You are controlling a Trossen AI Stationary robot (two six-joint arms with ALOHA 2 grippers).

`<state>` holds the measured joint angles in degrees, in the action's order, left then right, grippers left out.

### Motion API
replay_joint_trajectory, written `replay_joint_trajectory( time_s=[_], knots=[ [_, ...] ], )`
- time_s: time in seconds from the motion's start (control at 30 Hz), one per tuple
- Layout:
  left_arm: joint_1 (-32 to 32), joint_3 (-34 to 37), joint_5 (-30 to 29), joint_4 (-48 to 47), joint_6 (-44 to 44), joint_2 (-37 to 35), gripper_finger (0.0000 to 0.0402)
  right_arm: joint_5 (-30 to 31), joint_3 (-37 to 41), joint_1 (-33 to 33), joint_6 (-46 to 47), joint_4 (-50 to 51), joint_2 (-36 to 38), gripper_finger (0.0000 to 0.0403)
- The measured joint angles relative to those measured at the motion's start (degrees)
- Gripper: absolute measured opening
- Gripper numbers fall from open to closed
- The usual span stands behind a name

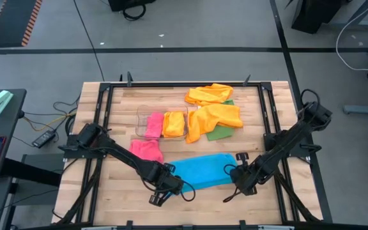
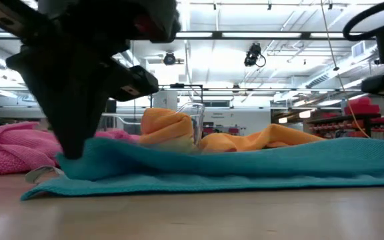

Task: Fold microfiber towels
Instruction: Fold the blue microfiber cloth

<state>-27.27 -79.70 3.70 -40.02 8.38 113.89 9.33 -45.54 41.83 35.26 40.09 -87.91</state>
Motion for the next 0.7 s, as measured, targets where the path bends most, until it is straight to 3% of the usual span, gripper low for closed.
replay_joint_trajectory(
  time_s=[0.23,0.37,0.5,0.7],
  knots=[
    [0.0,0.0,0.0,0.0,1.3,0.2,0.0071,-2.8,-0.1,-0.1,6.0,-1.4,1.0,0.0144],
    [0.2,-0.6,0.1,-0.5,1.4,0.2,0.0108,-4.8,-2.2,-0.1,10.7,0.4,4.5,0.0172],
    [-0.1,-1.7,-0.5,0.1,1.2,0.0,0.0127,0.0,-3.1,0.3,11.6,1.9,8.3,0.0175],
    [-2.4,-1.7,-6.5,-0.2,1.5,0.0,0.0134,8.9,-2.9,0.3,8.2,1.9,9.7,0.0165]
  ],
)
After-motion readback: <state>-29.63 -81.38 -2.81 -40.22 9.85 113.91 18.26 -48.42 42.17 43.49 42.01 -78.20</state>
